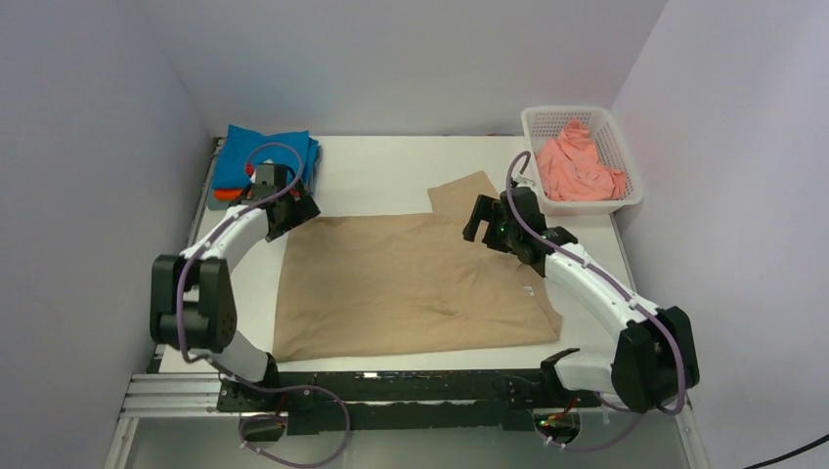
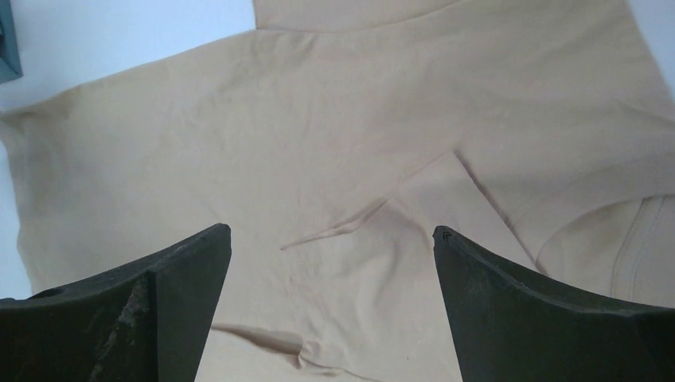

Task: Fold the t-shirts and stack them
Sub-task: Grab the side of the flattened tshirt furthest away from the robot with both arms

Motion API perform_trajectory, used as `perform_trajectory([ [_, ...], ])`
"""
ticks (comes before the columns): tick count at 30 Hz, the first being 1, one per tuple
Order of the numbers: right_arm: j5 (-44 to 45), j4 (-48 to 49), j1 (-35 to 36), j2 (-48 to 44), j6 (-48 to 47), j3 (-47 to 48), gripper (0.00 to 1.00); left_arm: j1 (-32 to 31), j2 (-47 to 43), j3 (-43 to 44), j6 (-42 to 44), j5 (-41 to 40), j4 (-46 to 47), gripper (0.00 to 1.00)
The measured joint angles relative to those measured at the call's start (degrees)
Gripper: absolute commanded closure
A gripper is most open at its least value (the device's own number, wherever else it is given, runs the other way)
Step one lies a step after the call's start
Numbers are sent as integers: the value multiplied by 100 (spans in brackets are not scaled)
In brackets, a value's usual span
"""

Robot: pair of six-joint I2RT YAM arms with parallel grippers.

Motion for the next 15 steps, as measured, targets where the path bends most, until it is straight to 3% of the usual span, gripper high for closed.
perform_trajectory([
  [7,-175,87,-138,461,-153,162,0,323,1307,647,356,70,236,14],
  [15,-308,216,-286,629,-260,162,0,485,2153,1233,461,68,343,22],
])
